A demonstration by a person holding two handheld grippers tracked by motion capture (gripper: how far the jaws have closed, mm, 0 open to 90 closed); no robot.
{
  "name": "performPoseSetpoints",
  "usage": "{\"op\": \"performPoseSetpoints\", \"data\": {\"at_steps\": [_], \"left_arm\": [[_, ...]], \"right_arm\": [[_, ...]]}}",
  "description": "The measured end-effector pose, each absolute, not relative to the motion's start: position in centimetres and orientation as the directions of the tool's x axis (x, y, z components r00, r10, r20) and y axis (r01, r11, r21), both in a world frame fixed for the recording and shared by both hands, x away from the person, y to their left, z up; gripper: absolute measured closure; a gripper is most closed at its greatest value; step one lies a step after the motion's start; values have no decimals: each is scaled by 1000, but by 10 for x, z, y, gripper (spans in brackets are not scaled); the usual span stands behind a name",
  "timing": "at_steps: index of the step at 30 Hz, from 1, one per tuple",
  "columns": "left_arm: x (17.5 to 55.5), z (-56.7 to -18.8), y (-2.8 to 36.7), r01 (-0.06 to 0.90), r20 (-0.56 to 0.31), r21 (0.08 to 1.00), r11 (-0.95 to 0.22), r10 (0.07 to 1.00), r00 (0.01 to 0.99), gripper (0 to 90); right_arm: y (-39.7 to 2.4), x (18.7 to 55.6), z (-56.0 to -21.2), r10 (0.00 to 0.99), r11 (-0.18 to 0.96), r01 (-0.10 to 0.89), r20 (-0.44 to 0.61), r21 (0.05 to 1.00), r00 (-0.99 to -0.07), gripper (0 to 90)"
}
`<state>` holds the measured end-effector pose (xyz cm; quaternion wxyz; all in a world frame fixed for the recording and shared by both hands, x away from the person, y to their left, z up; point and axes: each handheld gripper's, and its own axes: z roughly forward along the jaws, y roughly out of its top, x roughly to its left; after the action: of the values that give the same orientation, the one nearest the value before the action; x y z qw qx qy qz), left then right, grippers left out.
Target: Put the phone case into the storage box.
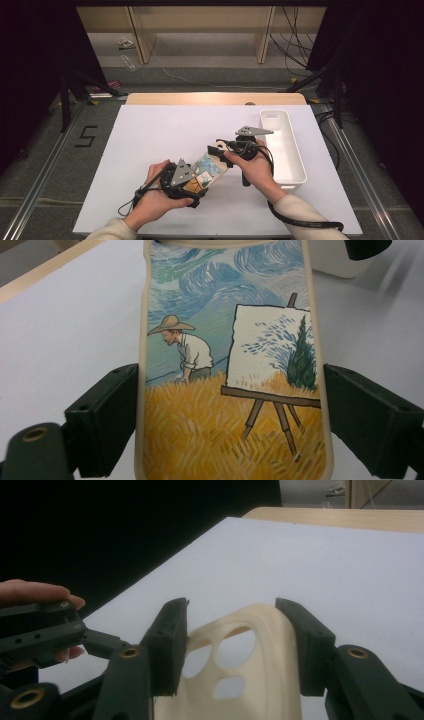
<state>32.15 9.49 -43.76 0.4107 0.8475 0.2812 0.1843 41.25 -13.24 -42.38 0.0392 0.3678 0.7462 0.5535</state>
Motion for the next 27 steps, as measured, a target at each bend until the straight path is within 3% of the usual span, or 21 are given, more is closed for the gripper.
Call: {"op": "performPoseSetpoints", "data": {"at_steps": [8, 15, 16, 18, 20, 23, 27], "left_arm": [[322, -441, 94, 338, 75, 792, -509, 629, 774, 109], [322, -443, 92, 327, 93, 787, -523, 624, 776, 108], [323, -444, 92, 326, 92, 788, -522, 624, 776, 208], [323, -444, 94, 322, 81, 810, -490, 637, 766, 248], [325, -443, 96, 314, 91, 815, -488, 642, 761, 165], [328, -442, 99, 329, 71, 824, -462, 659, 748, 152], [330, -443, 102, 340, 55, 827, -448, 666, 744, 147]], "right_arm": [[-134, 412, -419, 566, 95, 492, 359, 865, -742, 607], [-135, 410, -411, 491, 18, 491, 420, 871, -763, 758], [-135, 408, -408, 472, 6, 487, 427, 873, -771, 793], [-135, 406, -405, 472, 17, 471, 408, 882, -781, 799], [-134, 404, -400, 506, 61, 408, 324, 911, -800, 799], [-136, 406, -400, 489, 42, 427, 354, 903, -797, 799], [-136, 405, -396, 507, 90, 389, 294, 917, -810, 799]]}}
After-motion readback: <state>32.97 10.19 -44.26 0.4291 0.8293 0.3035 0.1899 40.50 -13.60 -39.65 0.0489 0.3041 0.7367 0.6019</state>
